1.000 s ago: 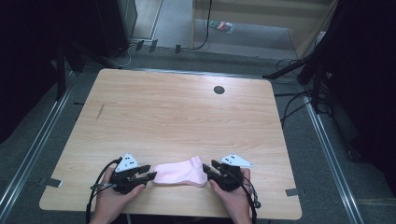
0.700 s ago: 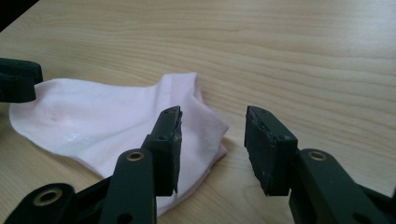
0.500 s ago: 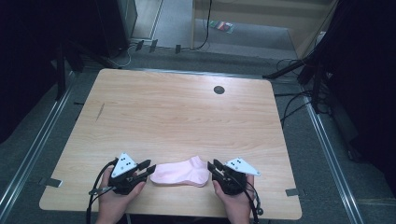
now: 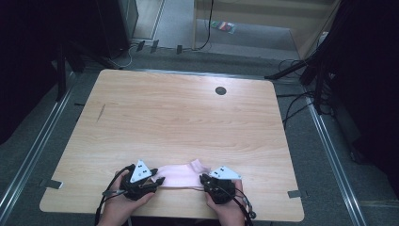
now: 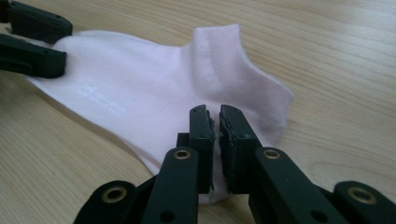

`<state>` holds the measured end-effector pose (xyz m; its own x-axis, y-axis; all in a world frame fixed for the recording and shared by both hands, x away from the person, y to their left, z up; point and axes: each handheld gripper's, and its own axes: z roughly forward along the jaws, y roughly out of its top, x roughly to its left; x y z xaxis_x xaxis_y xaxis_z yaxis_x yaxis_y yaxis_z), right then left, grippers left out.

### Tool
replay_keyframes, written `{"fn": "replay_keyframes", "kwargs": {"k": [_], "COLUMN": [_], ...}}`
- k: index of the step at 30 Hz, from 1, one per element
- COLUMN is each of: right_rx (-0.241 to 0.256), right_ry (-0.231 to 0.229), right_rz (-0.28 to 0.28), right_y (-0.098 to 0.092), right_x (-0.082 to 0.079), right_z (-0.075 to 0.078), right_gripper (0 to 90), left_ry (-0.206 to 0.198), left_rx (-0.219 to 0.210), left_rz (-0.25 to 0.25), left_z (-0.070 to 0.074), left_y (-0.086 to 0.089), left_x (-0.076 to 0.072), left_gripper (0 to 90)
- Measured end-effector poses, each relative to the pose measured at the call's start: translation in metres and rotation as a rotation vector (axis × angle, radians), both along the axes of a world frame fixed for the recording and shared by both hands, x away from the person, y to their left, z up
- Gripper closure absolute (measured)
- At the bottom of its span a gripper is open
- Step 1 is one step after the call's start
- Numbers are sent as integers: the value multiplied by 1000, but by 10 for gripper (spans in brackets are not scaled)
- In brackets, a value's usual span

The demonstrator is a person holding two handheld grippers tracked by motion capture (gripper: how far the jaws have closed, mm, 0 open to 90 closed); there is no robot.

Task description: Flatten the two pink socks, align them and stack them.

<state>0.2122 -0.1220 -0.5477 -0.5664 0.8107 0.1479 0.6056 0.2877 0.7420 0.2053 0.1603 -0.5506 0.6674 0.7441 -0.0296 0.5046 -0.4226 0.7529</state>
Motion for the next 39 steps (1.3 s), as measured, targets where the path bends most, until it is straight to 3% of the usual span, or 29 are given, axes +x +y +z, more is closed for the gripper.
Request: {"fn": "replay_keyframes", "kwargs": {"k": [5,7,9,10,11,13,15,19,25,28,30,33,35,39], "right_rx": [18,52,119,175,225,259,253,192,107,142,161,168,198,216], "right_ry": [10,39,82,65,10,-72,-104,-24,6,-15,-32,-81,-98,-106], "right_rz": [2,-4,-16,-24,-25,-51,-84,-103,-112,-90,-95,-104,-102,-113], "right_y": [-6,-9,-15,-21,-27,-33,-34,-26,-16,-19,-22,-29,-34,-48], "right_x": [4,6,8,8,6,5,8,20,24,24,24,25,26,29], "right_z": [-1,-1,0,3,8,20,25,8,-5,-2,1,7,11,21], "right_gripper": [869,854,772,767,767,768,734,701,697,619,560,449,390,214], "left_ry": [-20,-28,-34,-37,-36,-37,-34,-34,-32,-15,-3,-24,-36,-69], "left_rx": [9,9,11,10,6,7,3,2,-2,-24,-75,-124,-166,-194], "left_rz": [-36,-34,-33,-33,-34,-35,-33,-24,-13,-35,-48,-11,11,53], "left_z": [-1,-2,-2,-3,-3,-3,-3,-3,-3,-3,-2,0,3,8], "left_y": [2,2,2,2,3,3,3,2,2,4,9,16,21,32], "left_x": [0,0,0,0,0,1,1,1,2,2,3,3,3,4], "left_gripper": [562,560,549,542,537,534,532,534,532,468,437,262,162,108]}}
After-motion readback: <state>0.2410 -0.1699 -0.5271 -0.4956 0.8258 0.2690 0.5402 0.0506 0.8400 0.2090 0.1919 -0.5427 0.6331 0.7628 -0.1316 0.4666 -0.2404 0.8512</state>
